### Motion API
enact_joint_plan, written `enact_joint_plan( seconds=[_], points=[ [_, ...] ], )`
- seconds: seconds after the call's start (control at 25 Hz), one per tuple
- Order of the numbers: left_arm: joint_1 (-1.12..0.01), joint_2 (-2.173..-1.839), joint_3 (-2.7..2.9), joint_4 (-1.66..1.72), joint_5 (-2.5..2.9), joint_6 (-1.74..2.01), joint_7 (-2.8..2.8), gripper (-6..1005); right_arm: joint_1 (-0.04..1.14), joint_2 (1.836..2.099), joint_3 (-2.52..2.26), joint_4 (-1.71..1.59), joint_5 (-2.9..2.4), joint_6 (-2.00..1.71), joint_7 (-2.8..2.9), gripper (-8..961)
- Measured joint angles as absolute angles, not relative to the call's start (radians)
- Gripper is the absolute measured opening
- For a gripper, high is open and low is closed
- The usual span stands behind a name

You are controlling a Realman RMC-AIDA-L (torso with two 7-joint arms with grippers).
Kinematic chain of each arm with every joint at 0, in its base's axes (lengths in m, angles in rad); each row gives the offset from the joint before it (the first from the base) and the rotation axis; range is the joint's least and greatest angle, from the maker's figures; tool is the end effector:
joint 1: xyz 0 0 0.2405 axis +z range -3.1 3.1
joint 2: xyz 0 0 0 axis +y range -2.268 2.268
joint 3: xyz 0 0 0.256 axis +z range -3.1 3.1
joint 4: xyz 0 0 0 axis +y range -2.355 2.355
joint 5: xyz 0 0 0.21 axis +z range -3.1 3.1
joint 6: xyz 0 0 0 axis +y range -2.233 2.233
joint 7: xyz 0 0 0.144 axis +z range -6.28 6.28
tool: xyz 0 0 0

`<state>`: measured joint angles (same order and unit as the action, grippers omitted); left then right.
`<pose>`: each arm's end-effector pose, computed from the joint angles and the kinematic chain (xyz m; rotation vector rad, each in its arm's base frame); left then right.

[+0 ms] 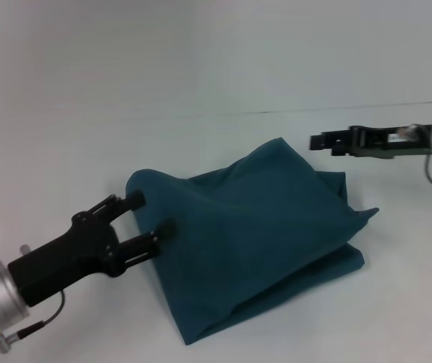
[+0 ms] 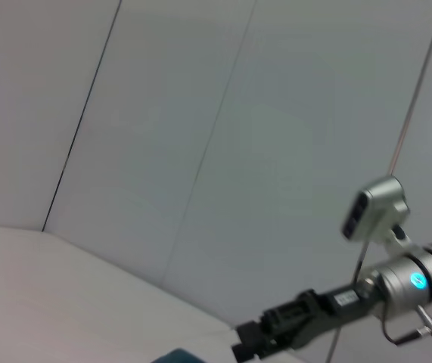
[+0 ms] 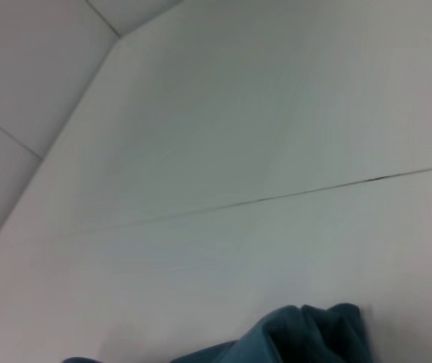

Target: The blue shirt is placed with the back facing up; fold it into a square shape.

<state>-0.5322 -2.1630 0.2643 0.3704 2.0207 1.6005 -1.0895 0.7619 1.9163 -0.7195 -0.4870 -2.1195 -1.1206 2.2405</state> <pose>-0.2619 0.3043 -0.0373 -2.4142 -0.6917 -1.1326 0.2662 0.4308 0.0409 -2.1536 1.5393 0.5299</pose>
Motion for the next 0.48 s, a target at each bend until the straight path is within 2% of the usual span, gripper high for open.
enact_joint_plan(
  seconds=[0.24, 0.48],
  points=[
    [-0.512, -2.163, 0.269, 0.393, 2.011, 1.6, -1.09, 892, 0.824, 1.971, -0.783, -0.477, -2.156, -0.995, 2.233, 635],
    [-0.513, -2.163, 0.273, 0.392, 2.008, 1.593, -1.092, 891, 0.852, 2.003, -0.846, -0.466, -2.158, -0.92, 2.237, 592]
  ],
)
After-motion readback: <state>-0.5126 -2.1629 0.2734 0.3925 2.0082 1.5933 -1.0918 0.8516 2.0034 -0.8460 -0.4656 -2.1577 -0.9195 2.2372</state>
